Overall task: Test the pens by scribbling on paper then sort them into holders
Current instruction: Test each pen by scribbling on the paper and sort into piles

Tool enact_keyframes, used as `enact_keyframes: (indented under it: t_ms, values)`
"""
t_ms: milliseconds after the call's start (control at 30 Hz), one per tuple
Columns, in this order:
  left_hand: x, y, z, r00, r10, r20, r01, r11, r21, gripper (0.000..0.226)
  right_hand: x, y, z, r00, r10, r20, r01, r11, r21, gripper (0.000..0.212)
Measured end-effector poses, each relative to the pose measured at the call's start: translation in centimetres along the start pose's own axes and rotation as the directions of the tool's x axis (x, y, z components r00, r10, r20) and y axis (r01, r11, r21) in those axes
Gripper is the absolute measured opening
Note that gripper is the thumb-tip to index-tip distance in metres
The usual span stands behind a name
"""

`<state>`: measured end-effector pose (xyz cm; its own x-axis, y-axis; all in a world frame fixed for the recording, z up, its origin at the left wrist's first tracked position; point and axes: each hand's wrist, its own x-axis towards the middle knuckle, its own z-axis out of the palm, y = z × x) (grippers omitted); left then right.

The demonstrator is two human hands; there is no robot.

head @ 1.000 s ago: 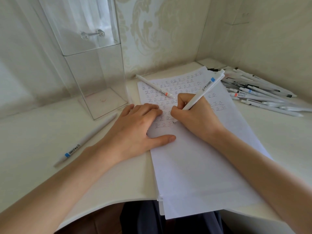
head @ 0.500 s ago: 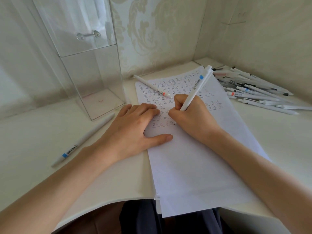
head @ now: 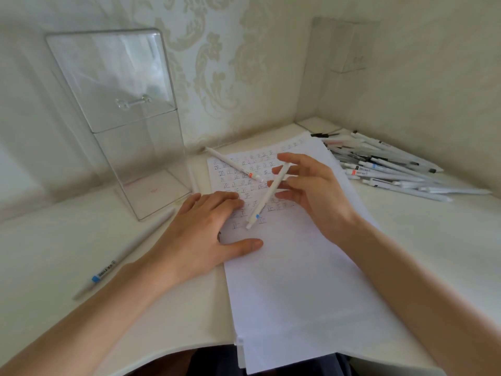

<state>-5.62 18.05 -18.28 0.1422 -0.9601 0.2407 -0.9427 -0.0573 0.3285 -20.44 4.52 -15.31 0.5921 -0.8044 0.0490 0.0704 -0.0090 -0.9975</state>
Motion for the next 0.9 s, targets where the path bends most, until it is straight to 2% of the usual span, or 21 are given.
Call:
enact_keyframes:
  t_ms: [33, 100, 200, 300, 367, 500, 733, 833, 900]
  values:
    - [0.0, 0.0, 0.0, 1.0, 0.007, -0.011, -0.007, 1.0, -0.011, 0.105, 0.0, 0.1, 0.1, 1.0, 0.015, 0.015, -0.015, 0.998, 0.063, 0.033]
    - [0.0, -0.1, 0.0, 0.998, 0.045, -0.053, -0.046, 0.999, -0.029, 0.1, -0.1, 0.3, 0.2, 1.0, 0.001, 0.013, -0.002, 0.997, 0.073, 0.024]
    - [0.0, -0.1, -0.2, 0.973, 0.159, -0.17, -0.175, 0.981, -0.079, 0.077, -0.2, 0.4, 0.3, 0.999, -0.013, 0.03, 0.011, 0.998, 0.064, 0.021]
    - [0.0, 0.2, -0.2, 0.941, 0.296, -0.161, -0.325, 0.924, -0.2, 0.053, -0.4, 0.1, 0.3, 0.994, -0.019, 0.11, 0.006, 0.993, 0.115, 0.022]
    - [0.0, 0.6, 0.0, 0.927, 0.353, -0.129, -0.375, 0.892, -0.254, 0.043, -0.7, 0.0, 0.5, 0.984, -0.036, 0.176, 0.018, 0.995, 0.102, 0.022]
    - [0.0, 0.6, 0.0, 0.937, 0.329, -0.113, -0.348, 0.877, -0.332, 0.028, -0.7, 0.2, 0.8, 0.971, -0.065, 0.229, 0.052, 0.997, 0.06, 0.022]
    - [-0.1, 0.7, -0.5, 0.977, 0.21, -0.036, -0.205, 0.885, -0.419, 0.027, -0.5, 0.0, 0.9, 0.955, -0.198, 0.222, 0.183, 0.979, 0.085, 0.029]
    - [-0.7, 1.1, -0.7, 0.986, 0.156, -0.056, -0.165, 0.935, -0.314, 0.03, -0.7, -0.1, 1.1, 0.944, -0.203, 0.259, 0.209, 0.978, 0.003, 0.033]
    - [-1.4, 1.2, -0.8, 0.977, 0.12, -0.176, -0.151, 0.973, -0.175, 0.026, -0.8, 0.0, 1.3, 0.932, -0.193, 0.307, 0.218, 0.975, -0.049, 0.036]
